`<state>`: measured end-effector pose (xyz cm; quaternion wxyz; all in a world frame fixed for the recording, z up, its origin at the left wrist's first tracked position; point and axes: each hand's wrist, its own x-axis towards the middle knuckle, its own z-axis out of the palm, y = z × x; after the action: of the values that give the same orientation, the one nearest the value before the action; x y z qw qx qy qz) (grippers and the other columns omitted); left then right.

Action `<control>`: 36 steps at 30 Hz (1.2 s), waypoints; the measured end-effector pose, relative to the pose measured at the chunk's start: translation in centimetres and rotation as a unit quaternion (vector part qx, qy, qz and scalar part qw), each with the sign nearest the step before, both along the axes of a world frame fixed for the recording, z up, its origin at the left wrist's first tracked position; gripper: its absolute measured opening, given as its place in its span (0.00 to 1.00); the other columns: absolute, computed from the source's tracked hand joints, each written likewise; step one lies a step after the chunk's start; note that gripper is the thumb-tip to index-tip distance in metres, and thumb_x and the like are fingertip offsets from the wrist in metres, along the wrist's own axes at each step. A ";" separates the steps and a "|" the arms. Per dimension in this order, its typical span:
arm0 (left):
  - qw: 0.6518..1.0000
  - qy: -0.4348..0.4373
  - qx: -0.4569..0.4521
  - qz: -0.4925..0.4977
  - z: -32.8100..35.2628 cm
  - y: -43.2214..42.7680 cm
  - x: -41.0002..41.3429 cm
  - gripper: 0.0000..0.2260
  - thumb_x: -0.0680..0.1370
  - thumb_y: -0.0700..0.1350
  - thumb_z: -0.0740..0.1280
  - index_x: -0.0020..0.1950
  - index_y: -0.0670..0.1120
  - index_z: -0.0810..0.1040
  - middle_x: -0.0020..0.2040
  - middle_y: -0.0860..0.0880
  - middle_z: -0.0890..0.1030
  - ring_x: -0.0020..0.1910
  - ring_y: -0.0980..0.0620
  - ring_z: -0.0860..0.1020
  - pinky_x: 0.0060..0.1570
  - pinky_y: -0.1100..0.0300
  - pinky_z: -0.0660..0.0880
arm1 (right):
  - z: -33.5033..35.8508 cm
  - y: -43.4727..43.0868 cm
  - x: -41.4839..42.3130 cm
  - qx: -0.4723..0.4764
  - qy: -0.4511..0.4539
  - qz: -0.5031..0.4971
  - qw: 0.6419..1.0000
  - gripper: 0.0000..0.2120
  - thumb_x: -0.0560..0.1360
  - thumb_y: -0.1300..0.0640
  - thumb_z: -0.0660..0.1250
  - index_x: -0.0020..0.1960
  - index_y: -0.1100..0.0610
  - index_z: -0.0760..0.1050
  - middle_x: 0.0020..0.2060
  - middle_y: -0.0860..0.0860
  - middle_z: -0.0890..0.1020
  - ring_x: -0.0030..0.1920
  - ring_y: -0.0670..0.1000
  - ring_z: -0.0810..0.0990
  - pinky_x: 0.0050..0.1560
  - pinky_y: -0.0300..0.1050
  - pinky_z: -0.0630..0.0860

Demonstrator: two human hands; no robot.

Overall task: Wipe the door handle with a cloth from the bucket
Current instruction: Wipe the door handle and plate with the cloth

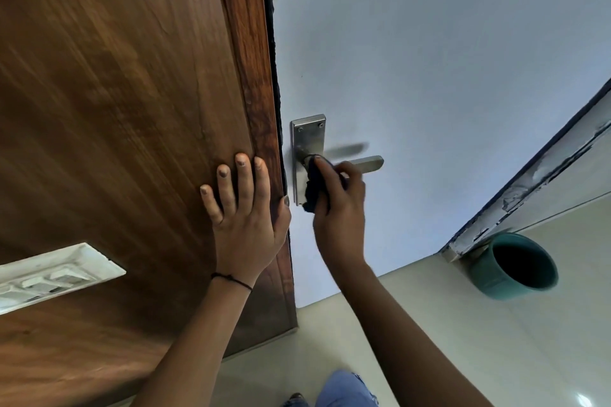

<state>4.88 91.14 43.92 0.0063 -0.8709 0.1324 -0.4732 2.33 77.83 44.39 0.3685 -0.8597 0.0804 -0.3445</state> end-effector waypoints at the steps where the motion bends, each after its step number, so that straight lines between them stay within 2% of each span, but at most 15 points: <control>1: 1.000 -0.001 0.002 0.000 0.0 0.0 0.0 0.38 0.78 0.57 0.57 0.78 0.43 0.40 0.78 0.44 0.34 0.76 0.45 0.34 0.73 0.46 0.35 | 0.5 0.5 0.0 -0.041 0.011 -0.009 0.999 0.25 0.73 0.69 0.64 0.67 0.51 0.73 0.61 0.54 0.73 0.56 0.58 0.75 0.51 0.53 0.80; 4: 1.000 -0.002 0.005 -0.001 0.0 0.1 0.0 0.37 0.78 0.57 0.56 0.78 0.43 0.40 0.78 0.45 0.34 0.76 0.45 0.34 0.73 0.46 0.34 | 1.4 -0.8 0.5 -0.140 0.034 -0.039 0.989 0.29 0.66 0.72 0.67 0.63 0.52 0.76 0.57 0.58 0.76 0.49 0.61 0.76 0.40 0.48 0.74; 7: 1.000 0.001 -0.002 -0.001 0.0 0.0 0.0 0.38 0.78 0.57 0.57 0.78 0.43 0.40 0.77 0.45 0.33 0.76 0.45 0.33 0.73 0.46 0.34 | 1.9 -4.3 0.8 -0.141 0.068 -0.087 0.984 0.21 0.70 0.68 0.65 0.59 0.51 0.76 0.56 0.57 0.74 0.48 0.62 0.74 0.37 0.48 0.71; 10: 1.000 0.004 -0.004 -0.005 0.0 -0.2 0.0 0.37 0.78 0.57 0.56 0.78 0.43 0.40 0.77 0.45 0.33 0.76 0.45 0.33 0.73 0.46 0.34 | 1.3 -7.4 1.5 -0.009 0.085 -0.057 0.995 0.17 0.73 0.60 0.57 0.58 0.48 0.74 0.56 0.56 0.72 0.52 0.58 0.70 0.42 0.56 0.78; 13: 1.000 0.005 -0.003 -0.004 0.0 0.0 0.0 0.37 0.78 0.57 0.56 0.78 0.43 0.40 0.77 0.45 0.33 0.76 0.45 0.33 0.73 0.46 0.34 | 1.6 -7.0 1.8 0.204 0.022 -0.026 0.978 0.20 0.72 0.62 0.54 0.57 0.47 0.74 0.51 0.47 0.69 0.51 0.61 0.76 0.41 0.58 0.82; 16: 1.000 0.008 0.001 -0.008 0.1 0.1 -0.1 0.37 0.78 0.57 0.56 0.78 0.43 0.40 0.77 0.45 0.33 0.76 0.45 0.33 0.73 0.45 0.34 | 2.2 -6.2 1.8 0.382 0.012 -0.062 0.922 0.22 0.75 0.70 0.54 0.63 0.53 0.73 0.59 0.51 0.67 0.50 0.55 0.77 0.40 0.37 0.81; 18: 1.000 0.008 0.003 -0.011 0.1 0.1 -0.1 0.37 0.78 0.57 0.57 0.78 0.43 0.40 0.78 0.45 0.34 0.76 0.45 0.33 0.73 0.45 0.34 | 1.8 -6.4 2.2 0.483 0.040 -0.089 0.870 0.23 0.74 0.70 0.53 0.62 0.52 0.74 0.62 0.55 0.72 0.51 0.53 0.78 0.44 0.40 0.79; 20: 1.000 0.008 0.004 -0.009 0.1 0.1 0.0 0.38 0.78 0.57 0.57 0.78 0.43 0.41 0.78 0.44 0.34 0.76 0.44 0.33 0.73 0.45 0.34 | 1.4 -5.9 2.5 0.609 0.073 -0.056 0.788 0.23 0.73 0.71 0.53 0.59 0.52 0.76 0.56 0.55 0.79 0.50 0.55 0.80 0.48 0.48 0.79; 23: 1.000 0.007 0.008 -0.013 0.0 0.3 -0.1 0.37 0.78 0.57 0.56 0.78 0.43 0.40 0.78 0.44 0.34 0.76 0.44 0.33 0.73 0.46 0.34 | 1.1 -2.7 2.3 0.686 0.105 0.066 0.717 0.21 0.73 0.75 0.52 0.53 0.58 0.78 0.42 0.56 0.83 0.40 0.55 0.82 0.35 0.43 0.80; 24: 1.000 0.007 0.010 -0.014 0.1 0.3 -0.1 0.36 0.79 0.57 0.55 0.78 0.43 0.40 0.78 0.44 0.34 0.76 0.44 0.33 0.73 0.46 0.34 | 0.9 -1.5 2.2 0.703 0.096 0.096 0.698 0.20 0.73 0.76 0.52 0.55 0.61 0.77 0.44 0.58 0.83 0.40 0.55 0.83 0.33 0.42 0.80; 26: 1.000 0.007 0.014 -0.017 0.2 0.5 -0.1 0.36 0.79 0.57 0.54 0.78 0.43 0.40 0.78 0.44 0.34 0.76 0.44 0.33 0.73 0.46 0.33 | 0.2 0.1 2.4 0.737 0.051 0.127 0.662 0.23 0.76 0.76 0.50 0.65 0.62 0.72 0.55 0.59 0.80 0.48 0.56 0.82 0.37 0.43 0.82; 28: 1.000 0.005 0.017 -0.020 0.1 0.5 -0.1 0.36 0.79 0.57 0.54 0.78 0.43 0.41 0.78 0.44 0.35 0.76 0.44 0.34 0.73 0.47 0.33 | -0.4 0.7 2.7 0.734 0.010 0.136 0.666 0.26 0.77 0.75 0.52 0.69 0.57 0.69 0.60 0.55 0.79 0.56 0.59 0.80 0.44 0.47 0.82; 30: 1.000 0.002 0.019 -0.016 0.1 0.5 -0.1 0.36 0.79 0.57 0.55 0.78 0.43 0.41 0.78 0.44 0.35 0.76 0.44 0.34 0.73 0.46 0.33 | -0.8 1.2 3.2 0.705 0.002 0.119 0.700 0.24 0.77 0.72 0.58 0.69 0.54 0.69 0.61 0.56 0.79 0.61 0.60 0.79 0.52 0.52 0.80; 33: 1.000 -0.001 0.022 -0.009 0.1 0.5 -0.1 0.36 0.79 0.58 0.55 0.78 0.42 0.40 0.78 0.44 0.35 0.76 0.44 0.34 0.73 0.46 0.33 | -0.5 1.9 3.5 0.661 0.030 0.060 0.747 0.22 0.75 0.65 0.68 0.66 0.53 0.68 0.60 0.59 0.77 0.61 0.60 0.79 0.59 0.57 0.79; 36: 1.000 -0.003 0.020 -0.012 0.2 0.4 -0.1 0.36 0.79 0.58 0.54 0.78 0.43 0.40 0.78 0.44 0.35 0.76 0.44 0.34 0.73 0.47 0.33 | -0.4 1.9 3.7 0.604 0.048 0.010 0.795 0.21 0.74 0.61 0.70 0.64 0.53 0.67 0.57 0.52 0.76 0.56 0.51 0.80 0.60 0.54 0.79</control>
<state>4.79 91.53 44.15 0.0186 -0.8674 0.1526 -0.4732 6.01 79.75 43.99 0.8123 -0.4782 0.2809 -0.1808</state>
